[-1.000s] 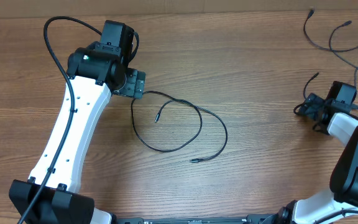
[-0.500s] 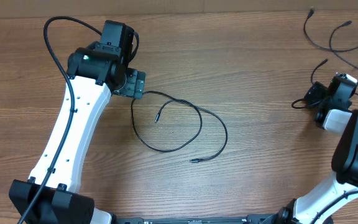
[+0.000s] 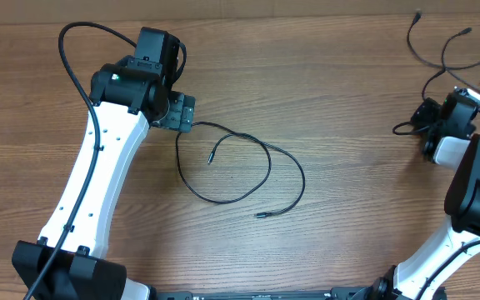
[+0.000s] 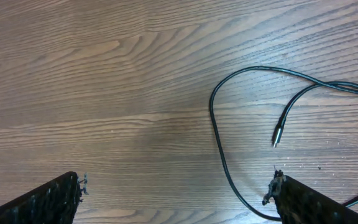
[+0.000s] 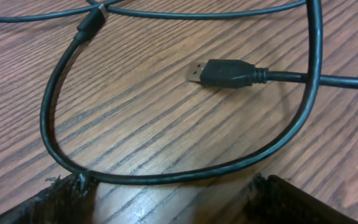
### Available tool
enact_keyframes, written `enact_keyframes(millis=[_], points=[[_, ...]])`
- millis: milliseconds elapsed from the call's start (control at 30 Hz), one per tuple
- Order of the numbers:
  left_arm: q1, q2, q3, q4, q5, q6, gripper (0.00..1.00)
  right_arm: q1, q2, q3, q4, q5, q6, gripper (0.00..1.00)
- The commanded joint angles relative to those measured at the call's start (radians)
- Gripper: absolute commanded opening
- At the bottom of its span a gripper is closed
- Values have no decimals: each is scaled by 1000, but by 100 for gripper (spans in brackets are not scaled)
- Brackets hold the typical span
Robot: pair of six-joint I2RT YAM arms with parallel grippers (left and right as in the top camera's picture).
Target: Untangle cables
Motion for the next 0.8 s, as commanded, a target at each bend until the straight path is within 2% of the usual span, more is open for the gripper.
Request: enact_keyframes(millis=[0,200,400,567,767], points=[[0,6,-5,3,-12,15,100,-6,82,-28,-122,-48,29,100],[0,6,-5,3,-12,15,99,-6,10,-28,-385,-103,121,100],[0,6,-5,3,-12,15,100,-6,-109,-28,-562,-262,119,100],[0,6,-5,3,-12,15,100,2,-359,-28,-738,-392,115,100],[0,6,-5,3,-12,15,100,40,-597,-28,-869,-583,115,100]])
